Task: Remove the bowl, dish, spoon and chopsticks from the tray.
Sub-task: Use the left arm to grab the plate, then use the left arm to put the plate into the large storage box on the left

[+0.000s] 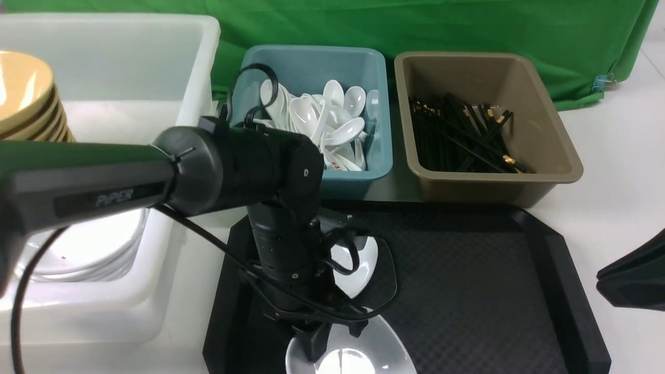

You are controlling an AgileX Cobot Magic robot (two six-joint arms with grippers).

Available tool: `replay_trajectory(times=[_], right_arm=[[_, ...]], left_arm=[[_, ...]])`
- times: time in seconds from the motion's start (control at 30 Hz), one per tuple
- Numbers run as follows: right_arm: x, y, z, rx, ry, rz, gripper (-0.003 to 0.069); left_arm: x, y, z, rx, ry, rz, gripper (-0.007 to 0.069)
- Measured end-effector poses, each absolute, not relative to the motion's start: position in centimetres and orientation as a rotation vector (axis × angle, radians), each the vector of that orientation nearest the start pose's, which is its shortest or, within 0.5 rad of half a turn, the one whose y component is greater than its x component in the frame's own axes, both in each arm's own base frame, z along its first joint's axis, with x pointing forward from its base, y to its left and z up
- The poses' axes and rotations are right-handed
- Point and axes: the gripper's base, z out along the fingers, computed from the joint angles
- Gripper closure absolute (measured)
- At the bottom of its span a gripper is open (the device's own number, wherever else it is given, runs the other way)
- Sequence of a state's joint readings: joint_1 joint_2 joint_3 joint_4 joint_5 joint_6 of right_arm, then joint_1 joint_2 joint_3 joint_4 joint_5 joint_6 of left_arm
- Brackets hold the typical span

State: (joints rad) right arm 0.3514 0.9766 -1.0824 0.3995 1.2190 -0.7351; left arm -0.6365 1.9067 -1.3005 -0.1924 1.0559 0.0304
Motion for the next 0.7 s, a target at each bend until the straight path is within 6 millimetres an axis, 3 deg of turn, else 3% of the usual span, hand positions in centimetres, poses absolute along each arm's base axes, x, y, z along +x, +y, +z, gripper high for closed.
replay_trajectory(times=[0.13, 0.2, 0.23, 0.3, 0.33, 0.37, 0.43, 0.47, 0.5, 0.53, 0.57, 0.6, 0.63, 0.7], right_arm=[[14.0, 8.7, 38.0, -1.263, 2.159, 0.38, 0.0649], [14.0, 8.8, 38.9, -1.263, 2.121, 0.377, 0.0649], [14.0, 8.8, 38.9, -1.264, 2.12, 0.378, 0.0649], [14.4, 9.2, 40.9, -1.251, 2.037, 0.4, 0.0649], [14.4, 9.3, 41.1, -1.248, 2.03, 0.403, 0.0649], [15.1, 9.9, 42.2, -1.244, 1.983, 0.444, 0.0649], [15.7, 10.5, 42.9, -1.254, 1.952, 0.469, 0.0649], [16.7, 11.5, 43.7, -1.276, 1.917, 0.506, 0.0649], [17.1, 12.0, 43.9, -1.288, 1.904, 0.517, 0.0649], [18.0, 13.4, 44.5, -1.328, 1.865, 0.541, 0.0649], [18.6, 14.6, 45.0, -1.358, 1.827, 0.55, 0.0649], [18.8, 15.2, 44.9, -1.373, 1.824, 0.556, 0.0649], [19.1, 15.9, 45.3, -1.391, 1.799, 0.557, 0.0649], [20.4, 19.5, 45.6, -1.466, 1.738, 0.535, 0.0649]], left_arm=[[27.8, -22.1, 21.9, 0.866, 2.994, -0.307, 0.0596], [28.1, -21.1, 24.9, 0.803, 2.948, -0.38, 0.0608], [28.2, -21.0, 25.2, 0.794, 2.939, -0.391, 0.0608], [28.7, -18.6, 29.9, 0.667, 2.841, -0.527, 0.061], [28.8, -18.4, 30.4, 0.659, 2.828, -0.536, 0.061], [29.0, -15.9, 33.2, 0.552, 2.754, -0.598, 0.061], [29.0, -14.2, 34.6, 0.488, 2.714, -0.614, 0.061], [28.9, -11.1, 36.5, 0.365, 2.662, -0.606, 0.061], [28.8, -10.7, 36.7, 0.349, 2.658, -0.606, 0.061], [28.5, -7.2, 38.0, 0.206, 2.614, -0.578, 0.061], [28.1, -4.7, 38.7, 0.091, 2.578, -0.555, 0.061], [28.0, -4.2, 38.6, 0.072, 2.576, -0.551, 0.061], [27.6, -2.6, 38.9, -0.003, 2.554, -0.531, 0.061], [26.1, 1.6, 38.1, -0.223, 2.52, -0.471, 0.061]])
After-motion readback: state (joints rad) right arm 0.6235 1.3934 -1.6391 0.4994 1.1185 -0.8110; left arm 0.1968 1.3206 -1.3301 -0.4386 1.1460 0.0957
